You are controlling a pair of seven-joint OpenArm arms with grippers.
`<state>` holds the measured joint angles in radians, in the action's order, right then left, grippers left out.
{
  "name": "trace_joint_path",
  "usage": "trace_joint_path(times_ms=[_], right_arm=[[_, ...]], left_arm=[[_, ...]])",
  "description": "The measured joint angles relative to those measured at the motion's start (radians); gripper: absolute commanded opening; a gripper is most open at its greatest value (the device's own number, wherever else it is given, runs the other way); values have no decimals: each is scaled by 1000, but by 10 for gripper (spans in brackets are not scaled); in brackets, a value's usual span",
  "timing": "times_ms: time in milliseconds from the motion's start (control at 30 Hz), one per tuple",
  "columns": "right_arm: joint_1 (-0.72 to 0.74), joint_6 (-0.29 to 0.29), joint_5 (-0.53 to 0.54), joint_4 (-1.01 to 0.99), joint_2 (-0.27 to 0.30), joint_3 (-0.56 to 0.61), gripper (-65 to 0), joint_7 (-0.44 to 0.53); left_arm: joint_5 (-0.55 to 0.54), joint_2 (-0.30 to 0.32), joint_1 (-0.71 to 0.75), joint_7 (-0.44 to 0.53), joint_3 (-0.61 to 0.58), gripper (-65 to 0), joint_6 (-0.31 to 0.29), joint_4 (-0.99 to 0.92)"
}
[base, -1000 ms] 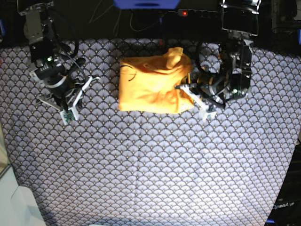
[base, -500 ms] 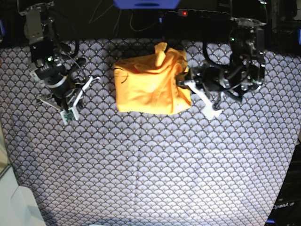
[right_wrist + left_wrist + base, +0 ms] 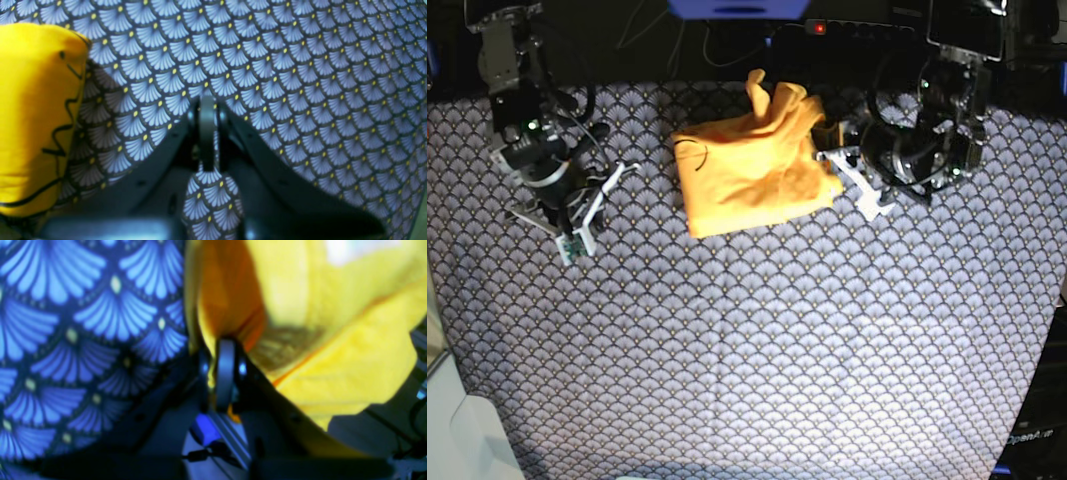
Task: Fold the T-shirt properly
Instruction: 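Bring the right gripper to the bundle's other side to square it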
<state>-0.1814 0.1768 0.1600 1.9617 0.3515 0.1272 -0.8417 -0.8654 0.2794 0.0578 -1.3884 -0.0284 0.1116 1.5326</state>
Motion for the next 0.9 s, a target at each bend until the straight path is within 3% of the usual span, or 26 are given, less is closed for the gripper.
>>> trace_joint_path(times_ms=[133,233,367,400,733,900], right_arm=[[-25,181,13,19,-34,-10,-650,-6],[-41,284,14,18,-72,-34,-650,4],[-66,497,4,19,-106,-46,-650,34],[-69,517,5,19,-116,-44,-650,50],[-35,518,4,19,-284,-43,-650,70],[-40,518,0,19,-332,-28,-650,67]], left_arm=[[-7,0,-8,-3,0,-650,0,-16],[-7,0,-8,-3,1,-650,0,-16],[-7,1,-9,-3,1,-650,0,-16],[-7,4,-9,-3,1,-650,0,-16],[-8,20,-8,0,1,-650,-2,-16],[-8,20,-6,1,1,-650,-2,-16]])
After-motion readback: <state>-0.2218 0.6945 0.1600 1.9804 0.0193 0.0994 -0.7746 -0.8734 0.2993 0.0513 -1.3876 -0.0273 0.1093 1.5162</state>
